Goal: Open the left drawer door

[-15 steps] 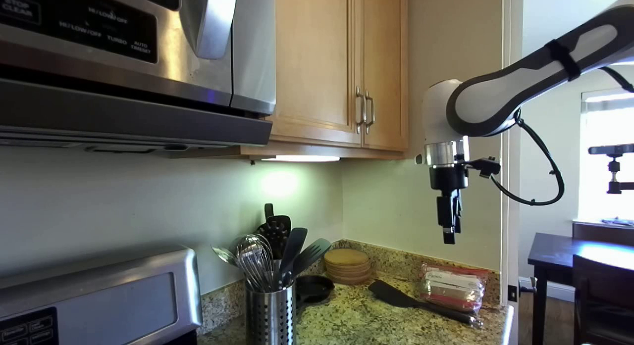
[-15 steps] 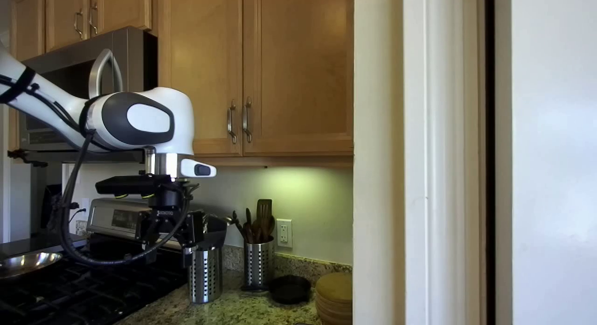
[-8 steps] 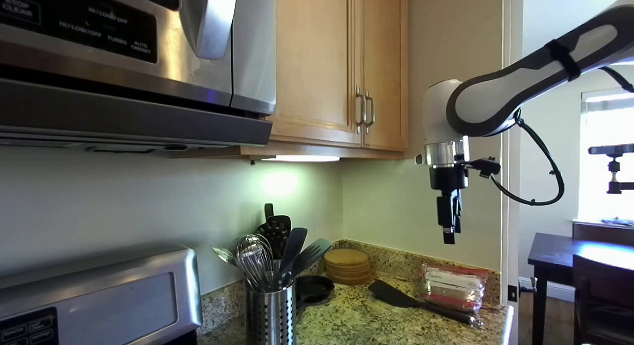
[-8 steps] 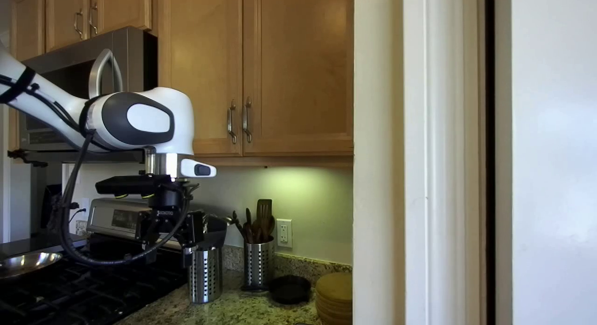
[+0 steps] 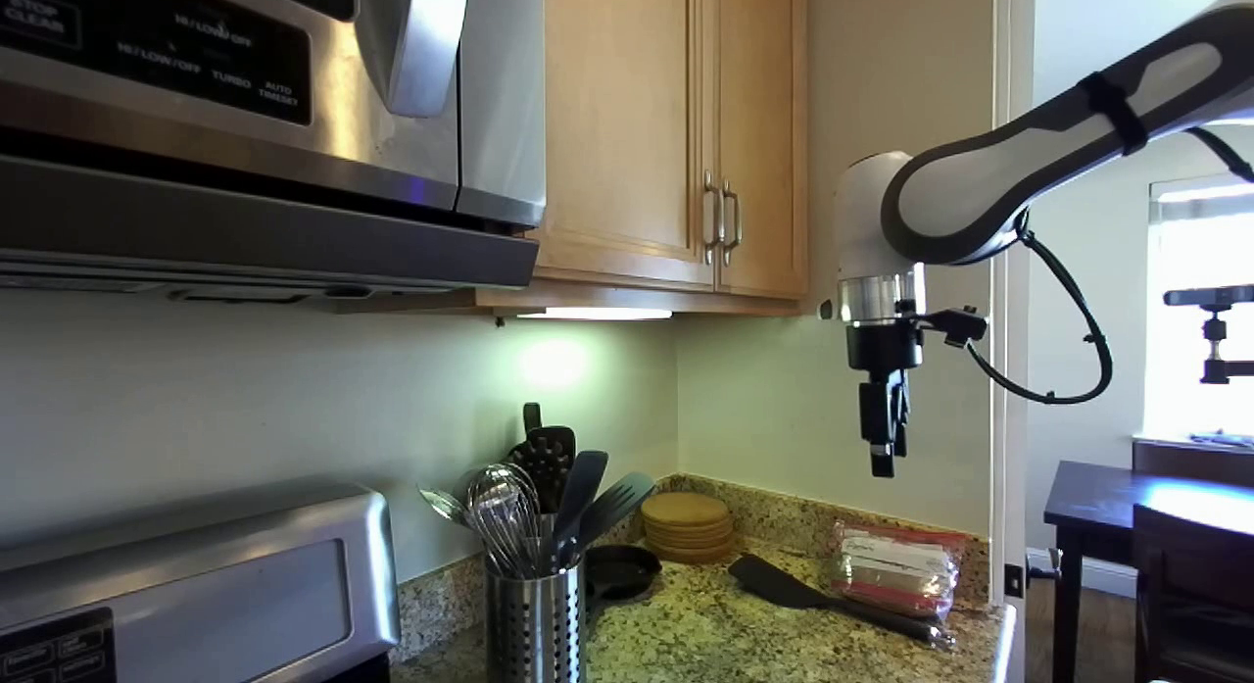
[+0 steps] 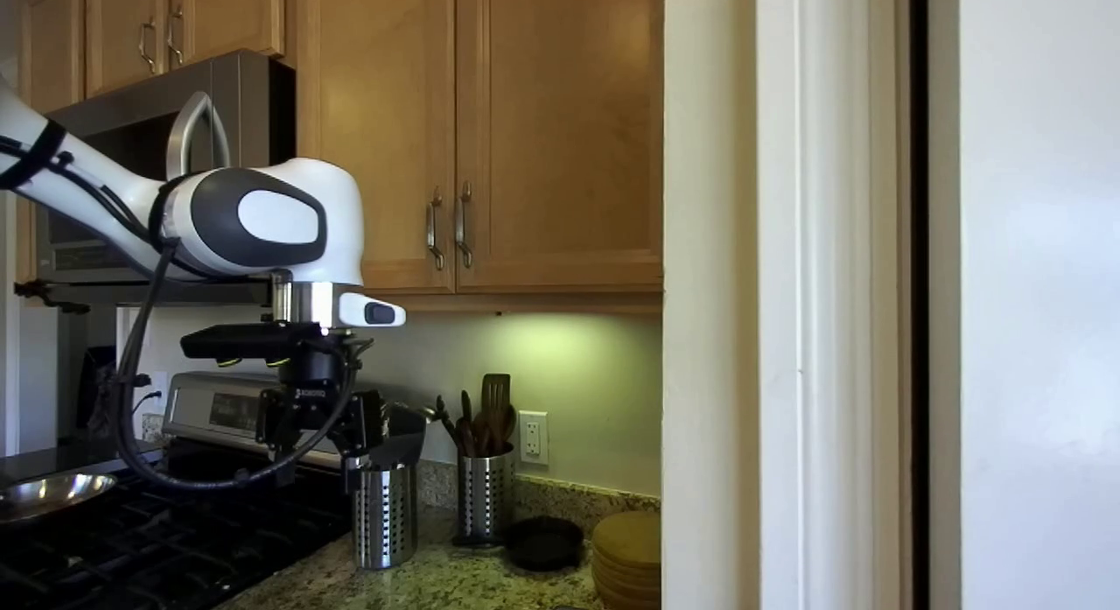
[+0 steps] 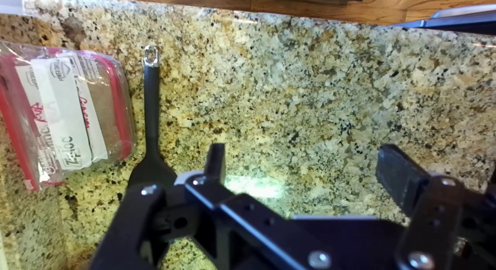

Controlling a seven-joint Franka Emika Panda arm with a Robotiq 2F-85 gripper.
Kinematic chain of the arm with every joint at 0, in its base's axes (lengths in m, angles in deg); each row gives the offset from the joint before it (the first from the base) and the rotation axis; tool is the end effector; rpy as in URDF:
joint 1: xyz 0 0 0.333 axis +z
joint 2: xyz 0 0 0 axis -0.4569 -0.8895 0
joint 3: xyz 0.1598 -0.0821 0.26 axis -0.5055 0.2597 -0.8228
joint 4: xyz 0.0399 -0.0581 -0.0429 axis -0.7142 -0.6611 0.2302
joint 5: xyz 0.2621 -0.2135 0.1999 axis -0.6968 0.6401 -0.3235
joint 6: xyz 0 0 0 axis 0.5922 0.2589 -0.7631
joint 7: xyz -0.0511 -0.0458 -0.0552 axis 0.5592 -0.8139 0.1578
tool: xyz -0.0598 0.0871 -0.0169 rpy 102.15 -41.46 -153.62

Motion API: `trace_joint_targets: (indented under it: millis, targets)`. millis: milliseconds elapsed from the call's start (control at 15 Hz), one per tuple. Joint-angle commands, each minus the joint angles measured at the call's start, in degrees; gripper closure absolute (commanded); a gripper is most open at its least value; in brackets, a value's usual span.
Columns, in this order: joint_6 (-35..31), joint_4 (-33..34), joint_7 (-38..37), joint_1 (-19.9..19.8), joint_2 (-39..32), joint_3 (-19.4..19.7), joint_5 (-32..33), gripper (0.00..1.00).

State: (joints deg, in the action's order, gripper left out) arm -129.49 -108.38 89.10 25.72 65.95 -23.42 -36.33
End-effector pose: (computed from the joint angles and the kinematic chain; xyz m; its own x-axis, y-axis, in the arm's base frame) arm 0.3729 -0.0164 0.4462 0.9917 0.1229 -0.0378 0.1246 -0.9912 0.0439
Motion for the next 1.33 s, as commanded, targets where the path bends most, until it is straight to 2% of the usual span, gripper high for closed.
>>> trace_joint_targets:
  millis: [0,267,667,933,1200,1267]
  targets:
    - [-0.46,0.97,-4.56,0.07,3.86,-0.60,-0.14,0.00]
    - [-0.25,0.14,-7.92,-0.69,11.17,-0.30,-0.29,0.00]
    - [-4.38,-1.65,-13.11,-0.18,18.92,-0.47,-5.16,0.00]
    - [-13.86,-0.55,-13.52,0.16,16.04,-1.79,-6.85,0.00]
    - [-23.47,0.54,-18.89,-0.95,13.32,-6.04,-6.16,0.00]
    - [-19.68,0.52,-15.72,-0.09,14.35,-3.90,-5.80,0.00]
